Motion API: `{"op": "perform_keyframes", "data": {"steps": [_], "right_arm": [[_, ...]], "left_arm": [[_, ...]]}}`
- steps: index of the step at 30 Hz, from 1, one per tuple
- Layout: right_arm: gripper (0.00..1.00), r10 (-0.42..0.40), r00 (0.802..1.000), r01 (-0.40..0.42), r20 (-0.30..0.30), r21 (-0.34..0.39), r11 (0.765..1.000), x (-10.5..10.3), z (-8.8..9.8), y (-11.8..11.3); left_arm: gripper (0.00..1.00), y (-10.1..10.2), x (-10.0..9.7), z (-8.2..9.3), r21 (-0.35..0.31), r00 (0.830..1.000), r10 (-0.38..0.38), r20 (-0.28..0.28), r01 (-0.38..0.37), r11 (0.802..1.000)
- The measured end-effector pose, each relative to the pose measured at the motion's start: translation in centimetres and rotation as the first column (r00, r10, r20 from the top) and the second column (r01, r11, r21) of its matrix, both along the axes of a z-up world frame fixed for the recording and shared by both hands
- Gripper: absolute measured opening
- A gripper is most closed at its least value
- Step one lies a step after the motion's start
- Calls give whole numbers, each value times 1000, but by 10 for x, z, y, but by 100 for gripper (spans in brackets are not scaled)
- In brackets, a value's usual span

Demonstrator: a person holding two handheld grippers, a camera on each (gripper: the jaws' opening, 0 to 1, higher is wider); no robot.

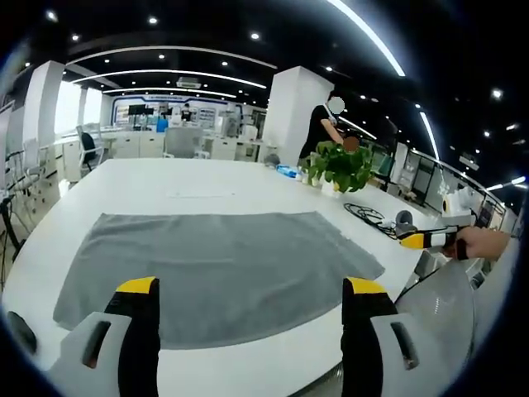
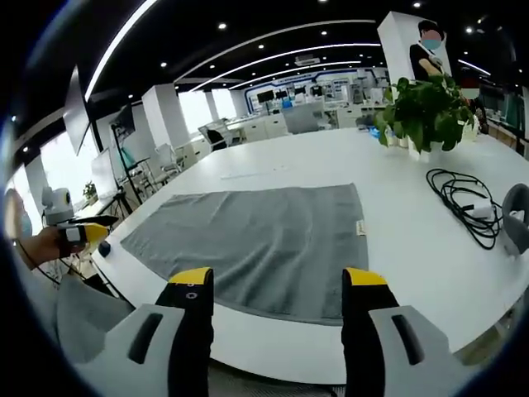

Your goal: Fold the towel on the table until its edges align and the towel forms a compact rectangular stack.

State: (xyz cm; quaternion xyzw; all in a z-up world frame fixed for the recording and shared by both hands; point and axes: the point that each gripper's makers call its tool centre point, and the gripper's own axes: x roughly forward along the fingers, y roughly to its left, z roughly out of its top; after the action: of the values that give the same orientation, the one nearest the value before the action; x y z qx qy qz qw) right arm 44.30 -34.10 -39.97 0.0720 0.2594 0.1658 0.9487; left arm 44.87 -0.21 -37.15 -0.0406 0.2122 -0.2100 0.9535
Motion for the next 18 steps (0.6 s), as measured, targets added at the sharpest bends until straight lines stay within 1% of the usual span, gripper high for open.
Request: {"op": "perform_keyframes", "data": {"steps": [12, 18], "right_arm": [[61, -3, 1000, 3, -7, -5, 1000, 0, -1, -2], [61, -12, 1000, 11, -10, -4, 1000, 1, -2, -3]], "left_arm": [[94, 0, 1, -3, 0, 1000, -7, -4, 7, 1000], [93, -1, 1, -5, 1, 1000, -13, -15, 13, 1000]]}}
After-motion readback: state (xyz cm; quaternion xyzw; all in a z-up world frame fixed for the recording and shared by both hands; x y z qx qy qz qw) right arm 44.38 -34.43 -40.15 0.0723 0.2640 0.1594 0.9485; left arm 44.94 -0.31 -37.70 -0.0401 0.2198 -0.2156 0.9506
